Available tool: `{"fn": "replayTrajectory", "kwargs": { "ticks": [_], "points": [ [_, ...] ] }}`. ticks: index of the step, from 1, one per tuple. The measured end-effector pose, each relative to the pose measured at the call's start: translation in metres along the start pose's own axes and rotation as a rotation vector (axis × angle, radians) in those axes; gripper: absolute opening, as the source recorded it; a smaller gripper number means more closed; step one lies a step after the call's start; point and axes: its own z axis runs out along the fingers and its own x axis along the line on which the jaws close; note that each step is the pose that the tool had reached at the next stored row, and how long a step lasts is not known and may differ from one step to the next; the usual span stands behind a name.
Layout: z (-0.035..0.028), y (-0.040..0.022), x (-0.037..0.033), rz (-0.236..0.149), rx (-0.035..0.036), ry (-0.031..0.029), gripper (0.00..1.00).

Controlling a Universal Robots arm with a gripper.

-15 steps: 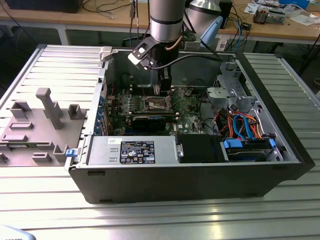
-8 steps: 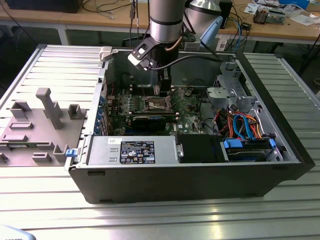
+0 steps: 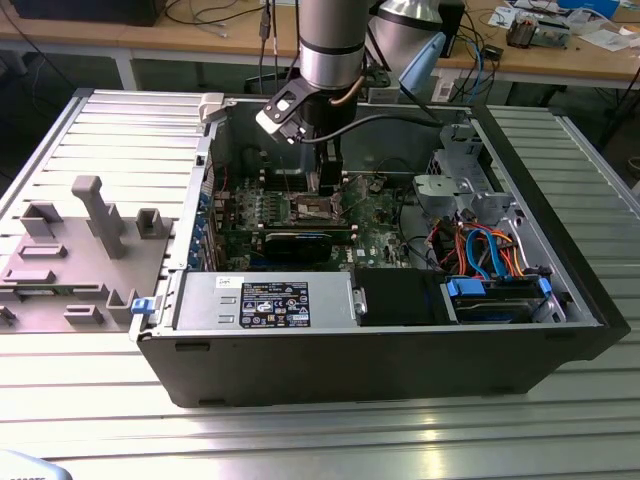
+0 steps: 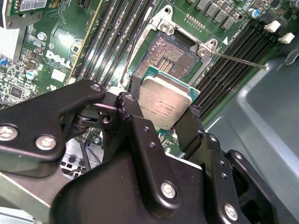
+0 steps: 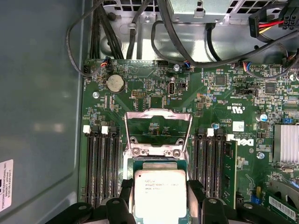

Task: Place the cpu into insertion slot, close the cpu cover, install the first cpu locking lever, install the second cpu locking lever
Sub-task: 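Place the cpu into insertion slot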

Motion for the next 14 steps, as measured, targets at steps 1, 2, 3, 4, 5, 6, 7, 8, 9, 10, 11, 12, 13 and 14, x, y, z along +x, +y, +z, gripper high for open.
{"fn": "replayTrajectory", "kwargs": {
  "ticks": [1, 2, 3, 4, 5, 6, 7, 8, 9, 10, 11, 12, 13, 14],
  "points": [
    [0.0001, 0.0, 0.0, 0.0, 0.0, 0.0001, 0.55],
    [0.0004, 0.0, 0.0, 0.0, 0.0, -0.0001, 0.55],
    [0.0007, 0.0, 0.0, 0.0, 0.0, 0.0, 0.55],
    [0.0008, 0.0, 0.0, 0.0, 0.0, 0.0, 0.55],
    [0.0061, -0.001, -0.0001, 0.0, 0.0, 0.0, 0.55],
    [0.0118, -0.0035, -0.0001, 0.0, 0.0, 0.0, 0.55],
    [0.012, -0.0035, -0.0001, 0.0, -0.0001, 0.0, 0.55],
    [0.0121, -0.0035, -0.0001, 0.0, -0.0001, 0.0, 0.55],
    [0.0124, -0.0035, -0.0001, 0.0, -0.0001, 0.0001, 0.55],
    [0.0126, -0.0035, -0.0001, 0.0, -0.0001, 0.0001, 0.55],
    [0.0128, -0.0035, -0.0001, 0.0, 0.0, 0.0, 0.55],
    [0.013, -0.0036, -0.0002, 0.0, 0.0, -0.0001, 0.55],
    [0.0132, -0.0036, -0.0001, 0.0, 0.0, 0.0, 0.55],
    [0.0134, -0.0036, -0.0002, 0.0, -0.0001, 0.0, 0.55]
  ]
}}
